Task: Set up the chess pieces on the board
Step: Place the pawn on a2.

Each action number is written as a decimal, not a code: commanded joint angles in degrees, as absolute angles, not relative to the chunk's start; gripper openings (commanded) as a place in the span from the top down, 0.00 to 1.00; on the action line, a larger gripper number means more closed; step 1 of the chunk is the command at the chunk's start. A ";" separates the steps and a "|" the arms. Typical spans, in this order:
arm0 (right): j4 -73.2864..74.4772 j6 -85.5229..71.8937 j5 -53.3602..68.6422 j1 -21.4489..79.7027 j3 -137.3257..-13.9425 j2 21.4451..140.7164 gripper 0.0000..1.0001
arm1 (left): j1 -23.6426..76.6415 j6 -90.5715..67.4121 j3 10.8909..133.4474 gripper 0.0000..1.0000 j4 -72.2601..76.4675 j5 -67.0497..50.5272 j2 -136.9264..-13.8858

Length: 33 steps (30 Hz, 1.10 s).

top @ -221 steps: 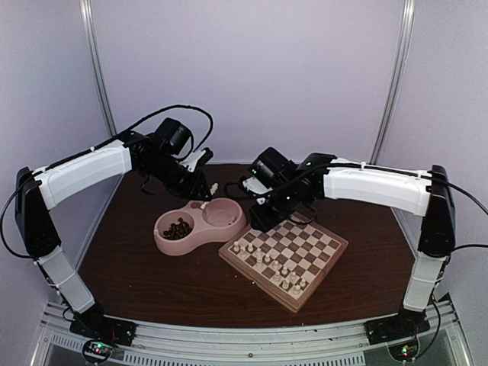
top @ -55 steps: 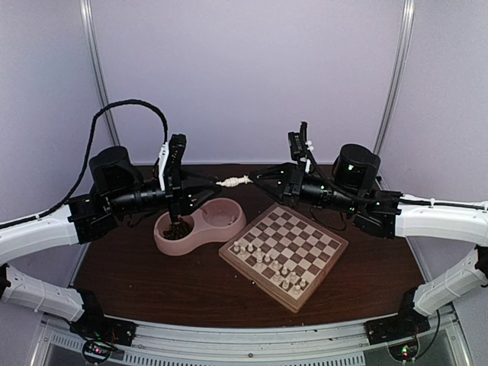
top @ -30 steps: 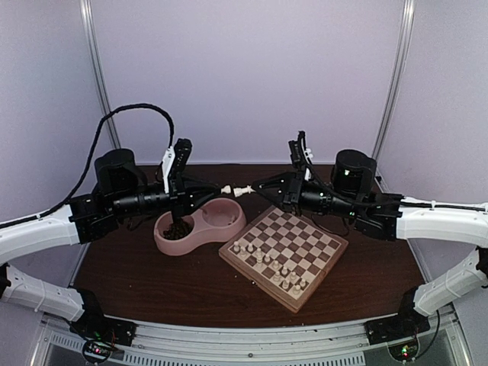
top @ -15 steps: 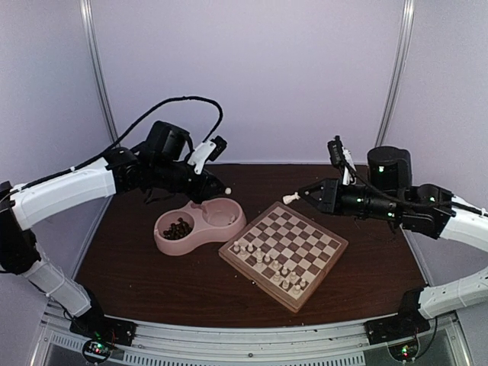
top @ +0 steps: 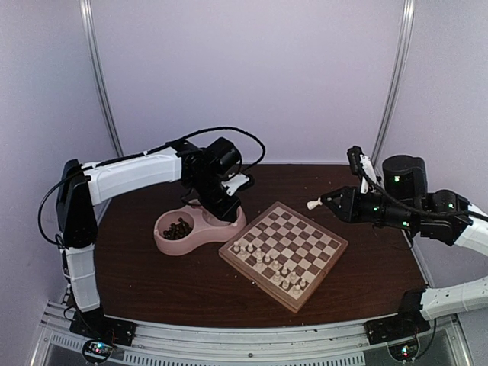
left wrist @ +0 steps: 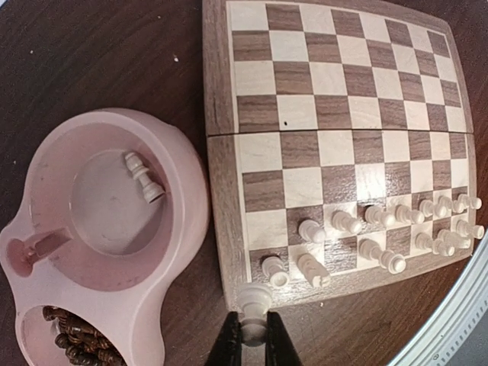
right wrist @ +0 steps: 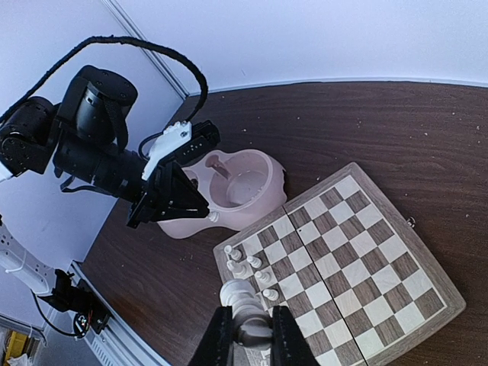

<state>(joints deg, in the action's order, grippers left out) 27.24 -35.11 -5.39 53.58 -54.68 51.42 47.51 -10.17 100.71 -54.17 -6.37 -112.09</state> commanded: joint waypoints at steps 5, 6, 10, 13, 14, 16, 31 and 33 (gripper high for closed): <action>28.61 -33.44 -7.77 53.17 -54.51 50.62 0.97 | 49.19 -9.23 108.62 1.00 -60.56 -5.46 -118.73; 28.71 -33.40 -7.79 53.17 -54.49 50.49 0.97 | 49.36 -9.18 109.74 1.00 -61.25 -5.40 -119.86; 29.02 -33.22 -8.39 53.17 -54.24 49.84 0.97 | 50.11 -9.12 113.11 1.00 -63.11 -5.73 -123.49; 28.87 -33.17 -8.69 53.08 -53.97 49.53 0.97 | 50.50 -9.23 114.32 1.00 -63.42 -6.07 -125.32; 28.84 -33.14 -8.78 53.09 -53.94 49.47 0.97 | 50.58 -9.22 114.75 1.00 -63.56 -6.14 -125.86; 28.90 -33.04 -8.89 53.06 -54.01 49.44 0.97 | 50.70 -9.29 115.56 1.00 -63.99 -5.74 -126.99; 28.98 -33.04 -9.04 53.12 -53.10 48.40 0.97 | 50.89 -9.26 116.85 1.00 -64.53 -5.59 -130.83; 29.23 -33.02 -9.18 53.09 -53.04 48.34 0.97 | 50.89 -9.26 117.02 1.00 -64.56 -5.88 -131.16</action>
